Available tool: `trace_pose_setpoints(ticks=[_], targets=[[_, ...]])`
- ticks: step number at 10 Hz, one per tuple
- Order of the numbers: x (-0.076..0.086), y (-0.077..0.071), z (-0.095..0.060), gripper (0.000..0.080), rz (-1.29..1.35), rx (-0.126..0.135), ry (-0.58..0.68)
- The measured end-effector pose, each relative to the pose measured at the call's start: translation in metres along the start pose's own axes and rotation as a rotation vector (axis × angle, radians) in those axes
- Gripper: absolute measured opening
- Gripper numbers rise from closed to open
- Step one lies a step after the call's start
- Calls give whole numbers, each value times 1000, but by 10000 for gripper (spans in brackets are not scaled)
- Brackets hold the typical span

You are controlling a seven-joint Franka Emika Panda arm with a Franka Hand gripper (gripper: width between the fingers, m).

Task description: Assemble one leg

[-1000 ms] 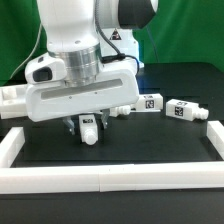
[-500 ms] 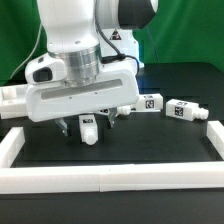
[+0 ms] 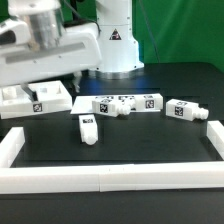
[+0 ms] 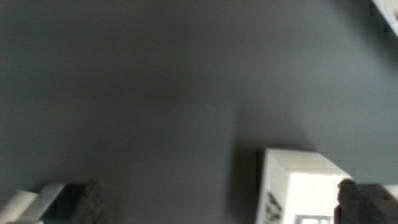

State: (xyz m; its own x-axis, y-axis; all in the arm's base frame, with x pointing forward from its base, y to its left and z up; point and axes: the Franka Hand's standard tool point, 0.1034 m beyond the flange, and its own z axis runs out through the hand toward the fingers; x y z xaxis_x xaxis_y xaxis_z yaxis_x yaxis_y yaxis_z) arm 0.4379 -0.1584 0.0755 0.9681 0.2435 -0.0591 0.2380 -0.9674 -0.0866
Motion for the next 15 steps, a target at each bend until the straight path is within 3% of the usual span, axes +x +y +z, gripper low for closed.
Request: trace_pose_setpoints(ticks=[5, 6, 7, 8, 9, 10, 12, 15], targets=[[3, -3, 6, 649, -11, 5, -11], [-10, 3, 10, 649, -1, -11, -3], [-38, 16, 13, 649, -13, -25, -2], [-72, 39, 21, 649, -20, -57, 0], [-91, 52, 25, 649, -28, -65, -8], [-99, 64, 27, 649, -37, -63, -8], [-92, 57, 27, 649, -37, -63, -6], [-101, 64, 30, 649, -51, -62, -16]])
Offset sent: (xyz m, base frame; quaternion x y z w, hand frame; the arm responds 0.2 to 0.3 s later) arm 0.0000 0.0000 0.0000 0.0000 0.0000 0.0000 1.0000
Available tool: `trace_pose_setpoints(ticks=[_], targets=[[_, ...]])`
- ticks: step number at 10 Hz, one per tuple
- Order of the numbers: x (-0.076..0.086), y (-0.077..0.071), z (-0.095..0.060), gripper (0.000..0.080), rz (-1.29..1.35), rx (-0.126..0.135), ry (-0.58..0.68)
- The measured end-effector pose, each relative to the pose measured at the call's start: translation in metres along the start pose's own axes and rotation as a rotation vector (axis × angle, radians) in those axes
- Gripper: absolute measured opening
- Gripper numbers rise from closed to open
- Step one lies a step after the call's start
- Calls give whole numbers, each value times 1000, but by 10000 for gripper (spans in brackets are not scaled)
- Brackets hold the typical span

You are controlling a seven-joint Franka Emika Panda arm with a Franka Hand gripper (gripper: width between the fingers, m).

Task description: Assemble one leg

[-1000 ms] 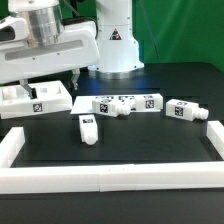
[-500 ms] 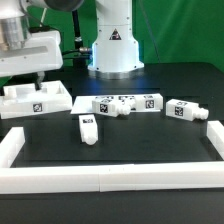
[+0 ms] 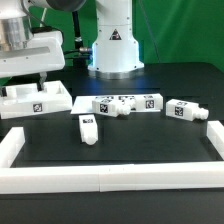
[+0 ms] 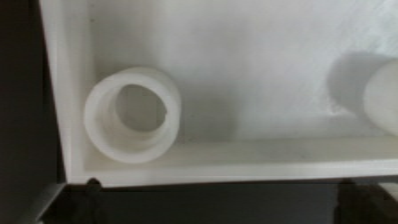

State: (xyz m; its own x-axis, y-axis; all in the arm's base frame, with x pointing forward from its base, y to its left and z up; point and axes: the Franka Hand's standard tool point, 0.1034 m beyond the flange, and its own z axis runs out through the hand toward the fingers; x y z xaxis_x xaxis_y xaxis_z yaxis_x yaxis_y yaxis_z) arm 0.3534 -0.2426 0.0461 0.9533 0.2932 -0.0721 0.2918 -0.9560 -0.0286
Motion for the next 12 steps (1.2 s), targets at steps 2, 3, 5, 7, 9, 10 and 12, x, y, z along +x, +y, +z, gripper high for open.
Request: trace_pose_setpoints(ticks=[2, 3, 5, 7, 9, 10, 12], targets=[[-24, 16, 3, 649, -34, 1, -17], [-36, 25, 4, 649, -56, -4, -19], [-53, 33, 14, 649, -50, -5, -34], [-58, 32, 29, 649, -56, 4, -61], [-62, 28, 39, 649, -60, 18, -80], [-62, 28, 39, 649, -61, 18, -80], [-62, 27, 39, 517, -61, 18, -80]])
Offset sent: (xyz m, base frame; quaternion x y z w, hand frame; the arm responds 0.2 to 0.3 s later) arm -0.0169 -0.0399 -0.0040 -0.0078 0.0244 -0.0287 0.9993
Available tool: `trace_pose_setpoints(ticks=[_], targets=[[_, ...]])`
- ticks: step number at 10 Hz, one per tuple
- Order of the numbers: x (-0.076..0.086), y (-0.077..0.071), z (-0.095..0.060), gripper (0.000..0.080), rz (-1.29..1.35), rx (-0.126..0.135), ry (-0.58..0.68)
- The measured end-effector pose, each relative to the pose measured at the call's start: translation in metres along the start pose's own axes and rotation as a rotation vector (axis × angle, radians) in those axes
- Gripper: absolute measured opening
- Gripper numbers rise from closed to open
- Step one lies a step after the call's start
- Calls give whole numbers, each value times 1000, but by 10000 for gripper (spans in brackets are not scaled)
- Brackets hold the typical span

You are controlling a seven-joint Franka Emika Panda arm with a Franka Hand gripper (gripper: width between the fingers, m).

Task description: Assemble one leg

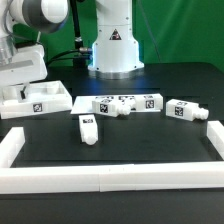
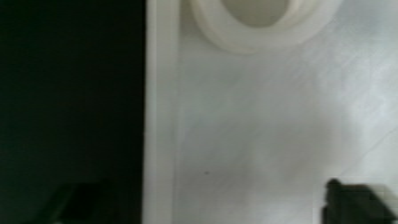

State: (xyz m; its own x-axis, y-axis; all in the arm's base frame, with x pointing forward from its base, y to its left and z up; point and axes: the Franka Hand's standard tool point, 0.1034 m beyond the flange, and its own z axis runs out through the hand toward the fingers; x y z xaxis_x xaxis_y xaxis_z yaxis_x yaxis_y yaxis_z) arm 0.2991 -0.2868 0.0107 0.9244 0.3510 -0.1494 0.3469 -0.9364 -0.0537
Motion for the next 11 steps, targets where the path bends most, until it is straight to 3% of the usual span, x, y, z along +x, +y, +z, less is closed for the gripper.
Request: trace_pose_setpoints(ticks=[3, 6, 8, 9, 11], targets=[[0, 0, 0, 103, 0, 0, 0], [3, -2, -1, 52, 29, 2, -1], [15, -9, -6, 52, 57, 7, 1], [19, -16, -11, 52, 80, 33, -3], [34, -29, -41, 52, 130, 113, 1]])
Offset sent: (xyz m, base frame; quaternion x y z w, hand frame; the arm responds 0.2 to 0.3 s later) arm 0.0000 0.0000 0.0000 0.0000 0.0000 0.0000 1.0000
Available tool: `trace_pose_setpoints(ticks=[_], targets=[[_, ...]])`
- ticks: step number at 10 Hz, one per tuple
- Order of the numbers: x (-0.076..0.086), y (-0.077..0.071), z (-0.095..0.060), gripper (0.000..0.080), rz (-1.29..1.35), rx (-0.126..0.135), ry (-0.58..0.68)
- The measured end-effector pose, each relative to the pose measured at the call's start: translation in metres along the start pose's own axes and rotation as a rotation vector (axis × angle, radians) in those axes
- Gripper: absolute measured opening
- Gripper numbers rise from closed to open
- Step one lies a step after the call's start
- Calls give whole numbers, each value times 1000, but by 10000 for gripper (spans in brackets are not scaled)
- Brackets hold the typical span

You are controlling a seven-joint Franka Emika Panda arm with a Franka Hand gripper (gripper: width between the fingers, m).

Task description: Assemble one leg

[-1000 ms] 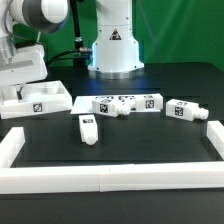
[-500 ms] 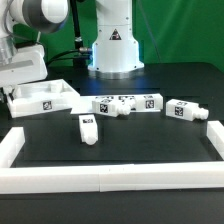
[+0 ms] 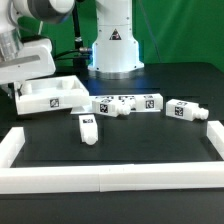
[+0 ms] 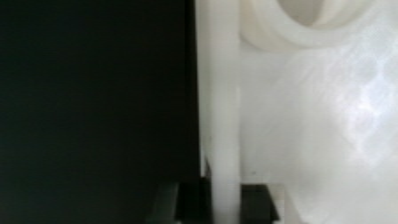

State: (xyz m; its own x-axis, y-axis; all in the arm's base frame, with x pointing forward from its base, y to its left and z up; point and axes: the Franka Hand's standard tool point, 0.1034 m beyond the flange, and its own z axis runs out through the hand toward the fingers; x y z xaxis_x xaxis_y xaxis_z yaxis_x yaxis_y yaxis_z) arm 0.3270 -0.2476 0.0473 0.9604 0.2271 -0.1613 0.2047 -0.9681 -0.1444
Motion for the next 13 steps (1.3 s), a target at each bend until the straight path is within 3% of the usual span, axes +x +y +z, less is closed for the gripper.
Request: trace_pose_setpoints(ticks=[1, 2, 3, 4, 8, 10, 11, 12, 13], targets=[[13, -12, -21, 52, 47, 31, 5], [28, -24, -38, 52, 71, 43, 14], [43, -32, -48, 52, 88, 27, 24], [51, -38, -49, 52, 90, 22, 23], [54, -43, -46, 52, 128, 25, 11], [105, -81, -59, 52, 219, 18, -11], [134, -93, -64, 52, 266, 7, -17], [162, -101, -72, 52, 279, -3, -18], [181, -98, -78, 52, 268, -14, 0]])
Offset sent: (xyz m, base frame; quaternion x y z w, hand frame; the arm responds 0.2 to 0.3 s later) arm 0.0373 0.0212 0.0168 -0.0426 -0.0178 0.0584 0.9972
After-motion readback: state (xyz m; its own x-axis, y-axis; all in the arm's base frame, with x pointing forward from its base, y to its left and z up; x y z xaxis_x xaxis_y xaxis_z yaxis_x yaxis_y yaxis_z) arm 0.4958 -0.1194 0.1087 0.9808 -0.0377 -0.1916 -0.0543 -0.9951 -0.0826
